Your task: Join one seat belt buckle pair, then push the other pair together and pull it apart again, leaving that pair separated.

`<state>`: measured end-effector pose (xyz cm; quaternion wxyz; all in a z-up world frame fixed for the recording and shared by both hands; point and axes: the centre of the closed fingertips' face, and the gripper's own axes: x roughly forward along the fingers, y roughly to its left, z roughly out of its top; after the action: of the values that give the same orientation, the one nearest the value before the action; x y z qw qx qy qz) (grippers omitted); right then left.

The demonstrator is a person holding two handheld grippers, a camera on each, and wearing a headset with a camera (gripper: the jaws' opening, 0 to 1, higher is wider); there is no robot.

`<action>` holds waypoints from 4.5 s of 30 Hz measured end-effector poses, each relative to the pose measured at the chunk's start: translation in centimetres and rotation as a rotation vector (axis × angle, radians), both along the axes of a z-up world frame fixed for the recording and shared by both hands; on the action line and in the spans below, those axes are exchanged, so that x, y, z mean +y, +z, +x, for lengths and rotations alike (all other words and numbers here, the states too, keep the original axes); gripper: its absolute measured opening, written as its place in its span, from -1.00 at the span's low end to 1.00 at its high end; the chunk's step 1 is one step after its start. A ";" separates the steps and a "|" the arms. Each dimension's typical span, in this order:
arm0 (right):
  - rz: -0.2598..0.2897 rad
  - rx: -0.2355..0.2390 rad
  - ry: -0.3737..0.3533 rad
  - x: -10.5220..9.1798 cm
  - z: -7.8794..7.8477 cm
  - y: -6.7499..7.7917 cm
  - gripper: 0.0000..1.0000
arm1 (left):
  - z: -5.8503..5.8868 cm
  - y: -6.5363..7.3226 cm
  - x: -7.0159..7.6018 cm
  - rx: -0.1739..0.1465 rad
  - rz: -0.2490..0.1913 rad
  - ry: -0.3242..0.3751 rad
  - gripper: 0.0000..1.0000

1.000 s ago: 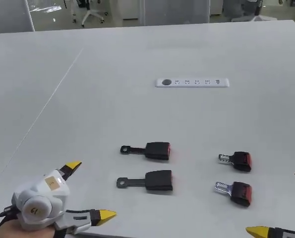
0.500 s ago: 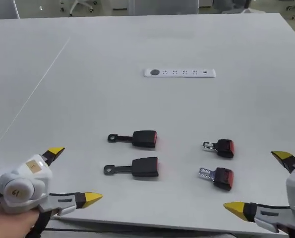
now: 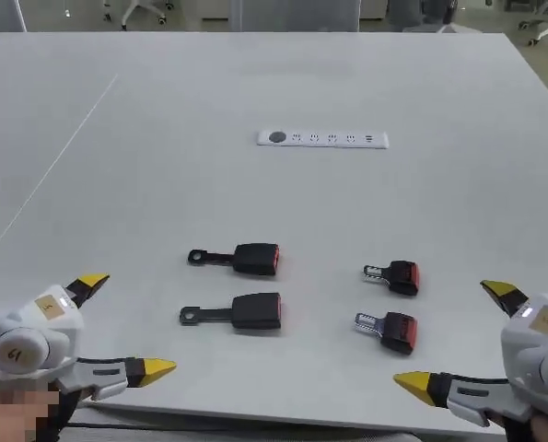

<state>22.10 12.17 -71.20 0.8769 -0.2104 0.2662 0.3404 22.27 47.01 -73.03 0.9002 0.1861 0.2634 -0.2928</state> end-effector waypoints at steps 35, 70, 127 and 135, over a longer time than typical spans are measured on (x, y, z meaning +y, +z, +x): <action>-0.065 0.050 0.176 0.7 0.9 -0.9 0.30 | 2.6 0.2 -4.6 0.065 0.116 -0.272 0.40; -0.211 0.229 0.374 1.2 3.7 -8.9 -0.20 | 5.6 -8.4 -11.6 0.271 0.235 -0.505 -0.10; -0.256 0.296 0.546 5.7 4.9 -11.4 -0.32 | 5.6 -9.6 -12.1 0.334 0.396 -0.714 -0.36; -0.240 0.295 0.572 8.2 4.8 -11.6 -0.32 | 5.7 -9.6 -12.1 0.339 0.404 -0.711 -0.37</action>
<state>26.86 20.33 -82.77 0.6670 -0.3269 0.3584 0.5655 27.93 34.86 -82.63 0.6332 0.3868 0.3787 -0.5532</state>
